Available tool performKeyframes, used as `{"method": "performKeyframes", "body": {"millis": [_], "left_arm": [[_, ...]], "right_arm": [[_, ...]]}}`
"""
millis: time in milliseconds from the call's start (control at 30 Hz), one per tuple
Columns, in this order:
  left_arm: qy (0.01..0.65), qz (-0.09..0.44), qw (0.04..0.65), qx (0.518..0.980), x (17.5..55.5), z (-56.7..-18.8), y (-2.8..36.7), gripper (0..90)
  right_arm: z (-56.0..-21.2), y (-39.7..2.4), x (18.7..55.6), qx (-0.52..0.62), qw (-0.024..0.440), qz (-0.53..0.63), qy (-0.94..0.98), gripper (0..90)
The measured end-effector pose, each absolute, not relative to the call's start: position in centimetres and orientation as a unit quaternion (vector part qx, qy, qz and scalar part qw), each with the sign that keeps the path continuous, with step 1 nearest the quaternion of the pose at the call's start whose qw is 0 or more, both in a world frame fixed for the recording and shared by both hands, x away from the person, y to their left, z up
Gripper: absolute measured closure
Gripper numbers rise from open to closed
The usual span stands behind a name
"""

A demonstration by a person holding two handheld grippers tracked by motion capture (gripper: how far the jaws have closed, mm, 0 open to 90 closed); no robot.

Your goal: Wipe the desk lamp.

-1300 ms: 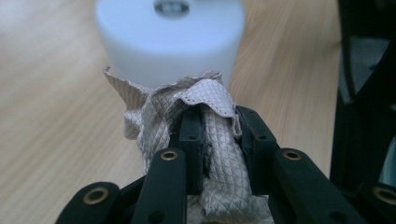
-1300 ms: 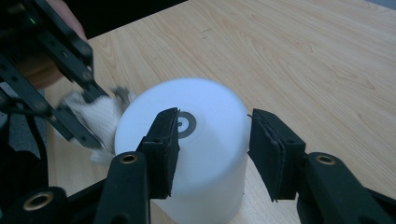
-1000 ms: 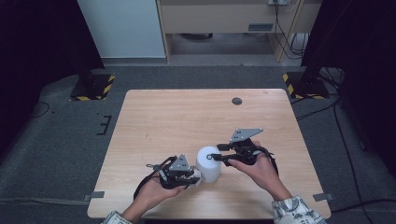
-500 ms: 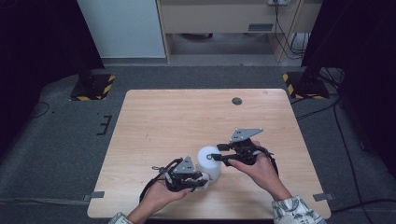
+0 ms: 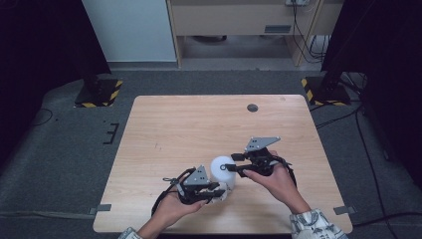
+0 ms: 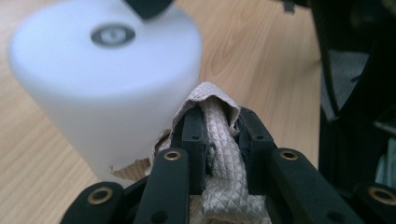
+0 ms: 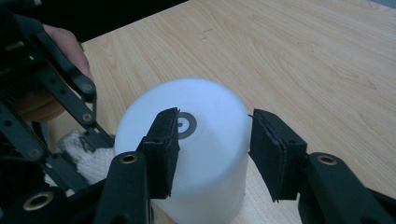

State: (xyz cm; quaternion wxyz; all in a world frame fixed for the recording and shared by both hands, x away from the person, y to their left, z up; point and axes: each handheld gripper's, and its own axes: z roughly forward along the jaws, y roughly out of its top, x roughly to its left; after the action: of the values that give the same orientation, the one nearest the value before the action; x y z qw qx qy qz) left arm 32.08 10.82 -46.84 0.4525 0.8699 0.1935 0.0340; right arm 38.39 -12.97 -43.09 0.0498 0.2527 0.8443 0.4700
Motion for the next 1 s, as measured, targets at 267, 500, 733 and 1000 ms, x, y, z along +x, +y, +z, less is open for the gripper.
{"method": "performKeyframes", "body": {"millis": [267,500,733,1000], "left_arm": [[0.199,0.028,0.426,0.882,32.4,-48.0,10.5,75.7],[0.191,0.041,0.465,0.864,32.0,-46.5,10.9,76.0],[0.193,0.041,0.44,0.876,32.1,-47.6,10.5,76.3],[0.192,0.044,0.45,0.871,31.9,-47.5,10.2,76.4]], "right_arm": [[-43.1,-13.0,38.4,0.253,0.05,0.47,0.844,52.5],[-43.1,-13.0,38.4,0.253,0.05,0.47,0.844,52.4],[-43.1,-13.0,38.4,0.253,0.05,0.47,0.844,52.3],[-43.1,-12.9,38.4,0.252,0.051,0.47,0.844,52.2]]}}
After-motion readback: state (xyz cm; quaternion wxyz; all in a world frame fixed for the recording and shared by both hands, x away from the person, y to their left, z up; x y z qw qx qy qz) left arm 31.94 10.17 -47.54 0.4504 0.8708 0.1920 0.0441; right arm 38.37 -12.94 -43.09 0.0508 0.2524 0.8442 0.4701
